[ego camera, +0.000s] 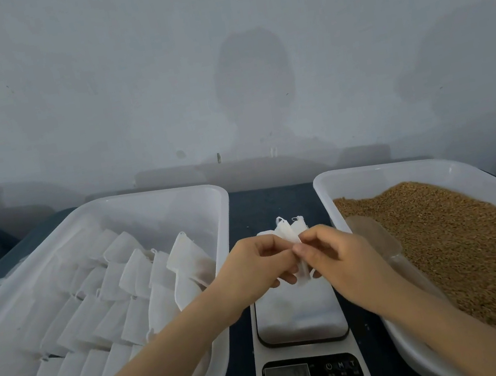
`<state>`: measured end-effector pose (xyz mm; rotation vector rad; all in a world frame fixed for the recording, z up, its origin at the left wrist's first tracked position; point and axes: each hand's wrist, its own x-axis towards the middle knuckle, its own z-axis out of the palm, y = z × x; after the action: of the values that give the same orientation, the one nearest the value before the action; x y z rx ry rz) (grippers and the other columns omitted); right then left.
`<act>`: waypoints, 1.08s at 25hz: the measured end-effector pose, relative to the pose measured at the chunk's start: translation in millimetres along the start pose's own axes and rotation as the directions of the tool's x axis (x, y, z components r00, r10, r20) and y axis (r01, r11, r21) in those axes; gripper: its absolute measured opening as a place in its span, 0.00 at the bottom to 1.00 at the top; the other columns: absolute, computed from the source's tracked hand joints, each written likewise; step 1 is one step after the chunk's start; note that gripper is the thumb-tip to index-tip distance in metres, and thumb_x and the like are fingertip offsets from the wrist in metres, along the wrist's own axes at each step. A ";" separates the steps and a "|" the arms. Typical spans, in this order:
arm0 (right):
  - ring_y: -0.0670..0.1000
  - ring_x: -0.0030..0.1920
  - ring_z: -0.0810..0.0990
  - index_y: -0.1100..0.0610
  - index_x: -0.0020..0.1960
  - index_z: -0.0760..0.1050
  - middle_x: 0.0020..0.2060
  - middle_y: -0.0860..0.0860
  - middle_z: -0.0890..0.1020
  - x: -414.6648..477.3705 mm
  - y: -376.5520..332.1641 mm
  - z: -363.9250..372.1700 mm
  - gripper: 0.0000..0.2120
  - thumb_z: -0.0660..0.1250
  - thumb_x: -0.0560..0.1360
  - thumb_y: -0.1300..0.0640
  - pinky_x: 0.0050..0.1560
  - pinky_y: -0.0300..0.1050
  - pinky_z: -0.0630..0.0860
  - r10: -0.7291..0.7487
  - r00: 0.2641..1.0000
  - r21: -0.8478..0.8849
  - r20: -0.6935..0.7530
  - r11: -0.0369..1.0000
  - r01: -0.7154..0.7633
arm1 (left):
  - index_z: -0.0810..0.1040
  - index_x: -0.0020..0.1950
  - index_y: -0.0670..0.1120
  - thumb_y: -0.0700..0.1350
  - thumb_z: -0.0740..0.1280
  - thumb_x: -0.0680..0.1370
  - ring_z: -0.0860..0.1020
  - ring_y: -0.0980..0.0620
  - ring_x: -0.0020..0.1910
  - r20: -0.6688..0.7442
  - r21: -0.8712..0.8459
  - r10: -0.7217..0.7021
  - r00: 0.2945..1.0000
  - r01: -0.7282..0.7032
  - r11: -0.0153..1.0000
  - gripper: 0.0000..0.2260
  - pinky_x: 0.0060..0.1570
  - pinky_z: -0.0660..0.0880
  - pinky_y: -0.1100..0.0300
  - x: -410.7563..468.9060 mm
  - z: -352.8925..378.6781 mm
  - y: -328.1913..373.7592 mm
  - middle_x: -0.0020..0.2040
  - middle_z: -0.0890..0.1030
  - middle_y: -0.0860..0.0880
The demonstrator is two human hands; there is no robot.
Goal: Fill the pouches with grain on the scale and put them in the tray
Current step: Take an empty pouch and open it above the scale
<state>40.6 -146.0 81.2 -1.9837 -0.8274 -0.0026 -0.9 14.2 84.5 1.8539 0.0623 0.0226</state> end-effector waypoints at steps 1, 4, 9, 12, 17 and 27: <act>0.41 0.38 0.80 0.47 0.46 0.75 0.35 0.43 0.81 0.8 1.6 0.0 0.03 0.63 0.76 0.50 0.39 0.32 0.75 -0.003 1.000 -0.001 0.006 1.000 0.003 | 0.80 0.40 0.49 0.43 0.67 0.75 0.82 0.57 0.36 0.009 0.011 0.003 1.000 -0.003 1.000 0.05 0.33 0.72 0.70 -0.6 1.2 -0.7 0.34 0.83 0.53; 0.42 0.35 0.80 0.53 0.46 0.79 0.33 0.44 0.81 2.6 7.3 -1.2 0.05 0.65 0.77 0.56 0.36 0.34 0.76 0.011 1.000 -0.015 -0.013 1.000 -0.011 | 0.79 0.41 0.46 0.43 0.66 0.76 0.83 0.54 0.36 0.031 -0.003 0.001 1.000 -0.001 1.000 0.05 0.33 0.73 0.69 -0.2 3.9 -1.7 0.35 0.84 0.51; 0.40 0.36 0.81 0.54 0.49 0.77 0.34 0.46 0.82 1.0 12.2 0.2 0.02 0.66 0.76 0.58 0.37 0.35 0.77 0.010 0.982 -0.145 -0.189 0.989 -0.038 | 0.74 0.43 0.43 0.40 0.62 0.75 0.84 0.51 0.36 -0.018 -0.018 0.022 1.000 -0.023 1.000 0.02 0.33 0.75 0.68 1.1 7.4 -2.7 0.36 0.85 0.49; 0.42 0.33 0.80 0.52 0.45 0.71 0.32 0.47 0.81 0.0 8.5 -1.1 0.06 0.67 0.75 0.60 0.31 0.28 0.72 -0.085 0.944 -0.231 -0.319 0.973 0.009 | 0.73 0.44 0.42 0.40 0.62 0.76 0.84 0.51 0.36 -0.043 -0.020 0.044 0.998 -0.045 0.999 0.03 0.33 0.74 0.69 1.9 9.4 -2.4 0.36 0.85 0.49; 0.44 0.33 0.76 0.58 0.45 0.81 0.34 0.49 0.79 -1.1 5.7 -2.1 0.07 0.66 0.76 0.66 0.34 0.34 0.72 -0.201 0.974 -0.267 -0.105 0.949 0.167 | 0.73 0.40 0.48 0.39 0.65 0.75 0.82 0.54 0.32 -0.059 0.116 0.244 0.968 -0.236 0.965 0.06 0.34 0.74 0.69 -5.0 13.8 -4.2 0.33 0.83 0.51; 0.39 0.20 0.70 0.48 0.45 0.82 0.21 0.39 0.76 2.0 -0.4 -17.5 0.09 0.66 0.77 0.59 0.22 0.28 0.63 0.128 0.973 0.053 -0.190 0.991 -0.120 | 0.73 0.60 0.51 0.51 0.67 0.77 0.75 0.62 0.55 -0.366 -0.012 0.071 0.928 -0.081 0.997 0.13 0.44 0.71 0.74 6.5 -3.9 -0.3 0.56 0.77 0.60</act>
<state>47.5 -158.4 91.7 -1.9580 -0.5736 -0.1032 5.3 18.4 85.2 1.8039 0.2481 0.4224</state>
